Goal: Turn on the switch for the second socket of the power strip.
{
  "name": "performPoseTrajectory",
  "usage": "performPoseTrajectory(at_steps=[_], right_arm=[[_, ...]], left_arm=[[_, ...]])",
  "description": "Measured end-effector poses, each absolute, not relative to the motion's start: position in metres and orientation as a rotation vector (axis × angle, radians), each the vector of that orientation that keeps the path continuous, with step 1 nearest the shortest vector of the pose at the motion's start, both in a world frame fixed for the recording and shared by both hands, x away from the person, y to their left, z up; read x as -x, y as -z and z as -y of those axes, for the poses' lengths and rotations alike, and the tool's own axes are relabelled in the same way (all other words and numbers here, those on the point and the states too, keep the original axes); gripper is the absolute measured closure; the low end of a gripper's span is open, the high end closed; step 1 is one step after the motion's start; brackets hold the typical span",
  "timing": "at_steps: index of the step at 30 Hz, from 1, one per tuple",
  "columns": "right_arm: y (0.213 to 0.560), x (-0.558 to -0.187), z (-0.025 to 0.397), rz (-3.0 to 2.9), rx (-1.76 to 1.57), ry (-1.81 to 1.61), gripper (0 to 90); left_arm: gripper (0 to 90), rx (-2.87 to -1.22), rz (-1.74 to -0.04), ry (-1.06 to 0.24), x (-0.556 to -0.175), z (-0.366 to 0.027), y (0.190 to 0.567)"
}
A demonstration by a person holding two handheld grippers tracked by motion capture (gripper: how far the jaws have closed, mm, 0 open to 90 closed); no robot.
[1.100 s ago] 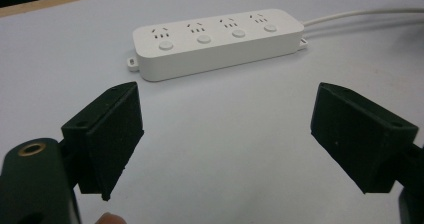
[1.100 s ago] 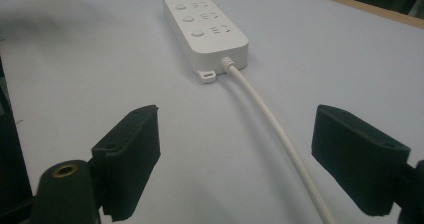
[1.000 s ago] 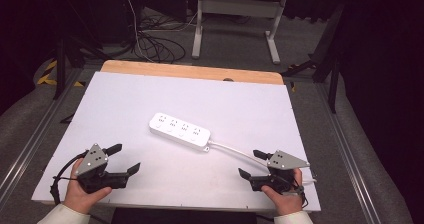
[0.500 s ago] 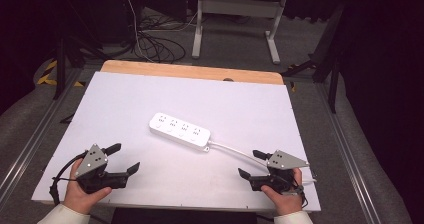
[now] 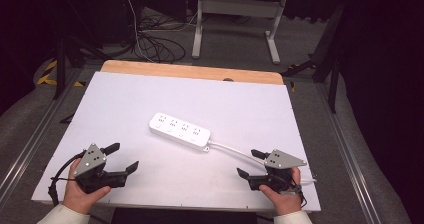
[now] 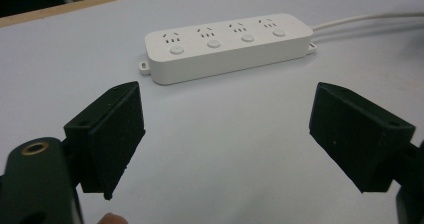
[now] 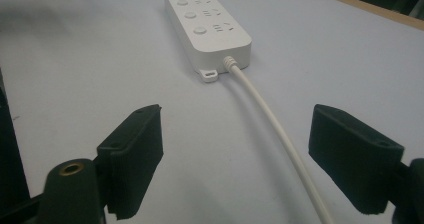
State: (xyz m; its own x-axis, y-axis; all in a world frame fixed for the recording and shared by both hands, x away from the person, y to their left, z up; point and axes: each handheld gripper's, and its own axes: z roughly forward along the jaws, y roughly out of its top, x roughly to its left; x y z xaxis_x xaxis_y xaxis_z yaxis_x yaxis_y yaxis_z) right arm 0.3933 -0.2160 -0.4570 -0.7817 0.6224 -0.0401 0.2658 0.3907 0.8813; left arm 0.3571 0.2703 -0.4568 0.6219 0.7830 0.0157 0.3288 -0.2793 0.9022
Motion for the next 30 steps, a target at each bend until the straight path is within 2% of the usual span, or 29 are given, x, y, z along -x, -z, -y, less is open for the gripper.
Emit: performPoseTrajectory(at_steps=[30], right_arm=[[0.406,-0.427,0.171,-2.399,-0.698,-1.329,27.2]], left_arm=[[14.8,-1.851,-0.910,-0.573,-0.357,-0.271,0.457]])
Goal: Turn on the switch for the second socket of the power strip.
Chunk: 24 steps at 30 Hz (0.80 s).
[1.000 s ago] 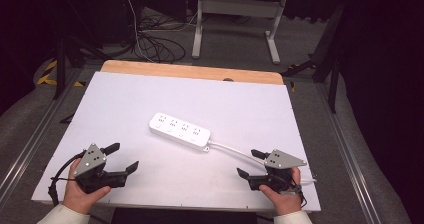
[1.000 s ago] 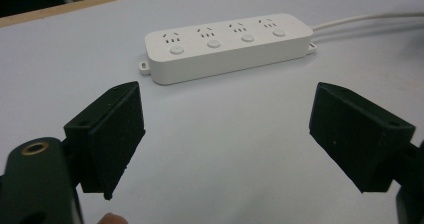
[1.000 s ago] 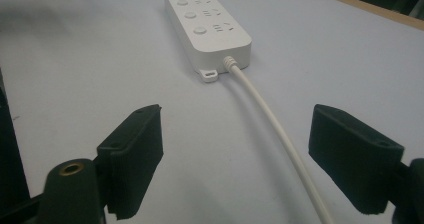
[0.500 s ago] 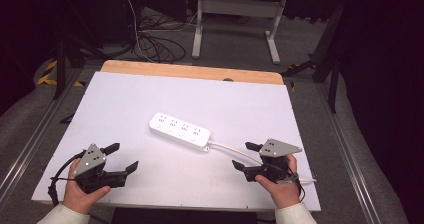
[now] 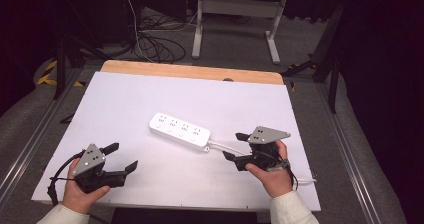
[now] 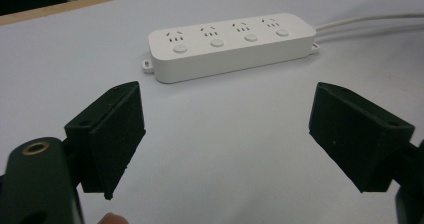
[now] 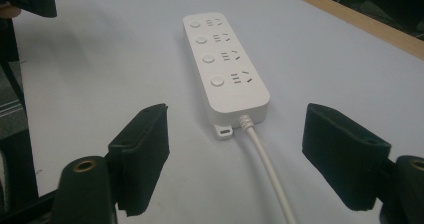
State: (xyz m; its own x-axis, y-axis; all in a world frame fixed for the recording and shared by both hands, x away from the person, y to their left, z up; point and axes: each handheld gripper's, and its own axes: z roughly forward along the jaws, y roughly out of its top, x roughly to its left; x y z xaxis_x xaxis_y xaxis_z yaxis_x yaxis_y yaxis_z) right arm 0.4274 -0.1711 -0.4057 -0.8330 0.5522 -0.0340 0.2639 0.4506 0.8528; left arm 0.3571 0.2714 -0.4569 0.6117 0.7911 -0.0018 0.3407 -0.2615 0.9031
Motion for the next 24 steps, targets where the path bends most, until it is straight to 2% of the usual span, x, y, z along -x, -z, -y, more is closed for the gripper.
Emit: performPoseTrajectory(at_steps=[20,22,24], right_arm=[[0.378,-0.450,0.140,-2.425,-0.620,-1.303,29.9],[0.378,-0.452,0.138,-2.429,-0.622,-1.298,32.4],[0.377,-0.454,0.135,-2.435,-0.614,-1.295,38.7]], left_arm=[[14.8,-1.858,-0.909,-0.577,-0.357,-0.273,0.457],[15.0,-1.858,-0.910,-0.576,-0.357,-0.273,0.457],[15.0,-1.857,-0.910,-0.577,-0.357,-0.273,0.457]])
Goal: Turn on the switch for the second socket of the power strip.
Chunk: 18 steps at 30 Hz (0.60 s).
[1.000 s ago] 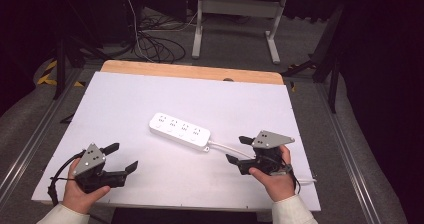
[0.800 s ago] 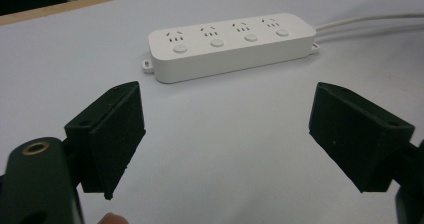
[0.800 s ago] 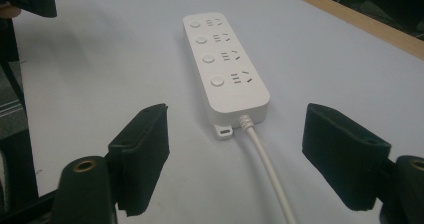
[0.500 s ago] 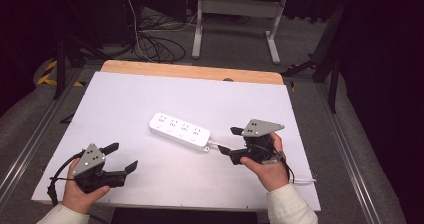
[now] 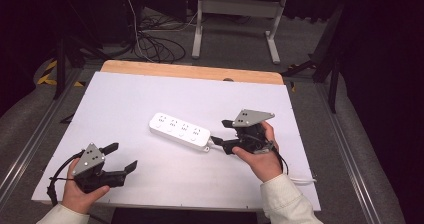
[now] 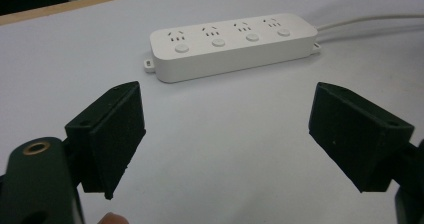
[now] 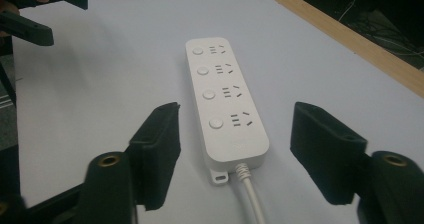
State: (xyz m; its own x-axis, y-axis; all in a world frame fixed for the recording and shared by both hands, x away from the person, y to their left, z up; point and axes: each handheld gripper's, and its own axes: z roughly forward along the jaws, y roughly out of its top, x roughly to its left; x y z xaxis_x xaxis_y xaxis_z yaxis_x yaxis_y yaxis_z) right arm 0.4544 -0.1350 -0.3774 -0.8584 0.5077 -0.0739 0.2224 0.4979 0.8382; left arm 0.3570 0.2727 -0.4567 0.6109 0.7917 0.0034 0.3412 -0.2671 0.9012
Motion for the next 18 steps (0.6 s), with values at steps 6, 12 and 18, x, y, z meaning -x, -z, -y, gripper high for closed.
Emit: performPoseTrajectory(at_steps=[6,12,18], right_arm=[[0.376,-0.458,0.128,-2.434,-0.572,-1.310,59.7],[0.376,-0.466,0.116,-2.477,-0.533,-1.337,85.3],[0.381,-0.474,0.101,-2.473,-0.505,-1.286,90.0]], left_arm=[[15.0,-1.850,-0.920,-0.580,-0.355,-0.274,0.457],[15.0,-1.850,-0.923,-0.579,-0.355,-0.274,0.457],[15.2,-1.850,-0.924,-0.579,-0.355,-0.274,0.457]])
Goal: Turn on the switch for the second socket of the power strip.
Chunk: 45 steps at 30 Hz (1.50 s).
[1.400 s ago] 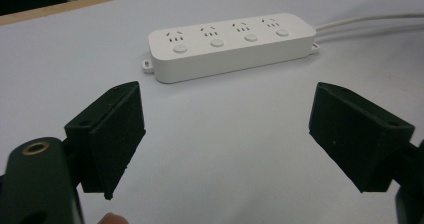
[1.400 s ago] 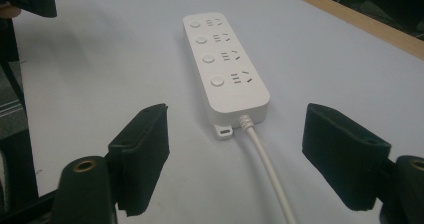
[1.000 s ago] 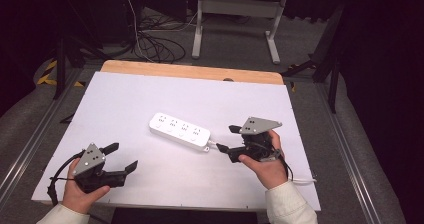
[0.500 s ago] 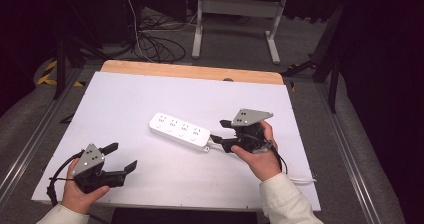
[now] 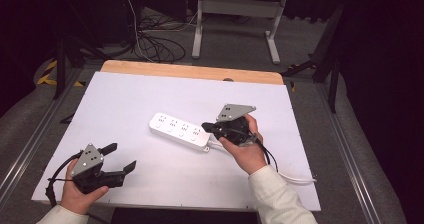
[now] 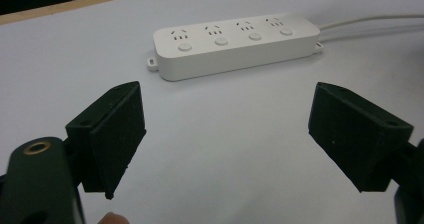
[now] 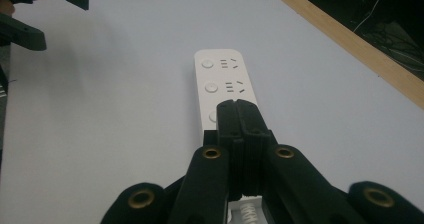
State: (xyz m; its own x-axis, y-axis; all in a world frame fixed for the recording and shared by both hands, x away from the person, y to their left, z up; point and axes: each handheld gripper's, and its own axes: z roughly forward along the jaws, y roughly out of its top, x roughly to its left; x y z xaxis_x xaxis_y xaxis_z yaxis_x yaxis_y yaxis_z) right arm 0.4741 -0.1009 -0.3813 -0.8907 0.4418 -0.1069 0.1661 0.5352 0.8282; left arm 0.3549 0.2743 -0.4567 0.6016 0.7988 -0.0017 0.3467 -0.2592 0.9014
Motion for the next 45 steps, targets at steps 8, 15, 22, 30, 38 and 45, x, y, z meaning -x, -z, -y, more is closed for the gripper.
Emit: performPoseTrajectory(at_steps=[8,15,22,30,38,45], right_arm=[[0.397,-0.486,0.080,-2.472,-0.512,-1.284,90.0],[0.416,-0.495,0.064,-2.481,-0.554,-1.306,90.0],[0.431,-0.499,0.050,-2.497,-0.569,-1.324,90.0],[0.447,-0.504,0.040,-2.503,-0.592,-1.307,90.0],[0.459,-0.509,0.033,-2.505,-0.616,-1.298,90.0],[0.465,-0.512,0.029,-2.506,-0.628,-1.291,90.0]], left_arm=[[15.2,-1.852,-0.924,-0.582,-0.355,-0.274,0.457],[15.2,-1.852,-0.925,-0.584,-0.355,-0.274,0.457],[15.3,-1.854,-0.924,-0.584,-0.355,-0.275,0.457],[15.2,-1.855,-0.923,-0.583,-0.355,-0.275,0.457],[15.2,-1.855,-0.923,-0.582,-0.355,-0.275,0.457],[15.3,-1.855,-0.923,-0.582,-0.355,-0.275,0.457]])
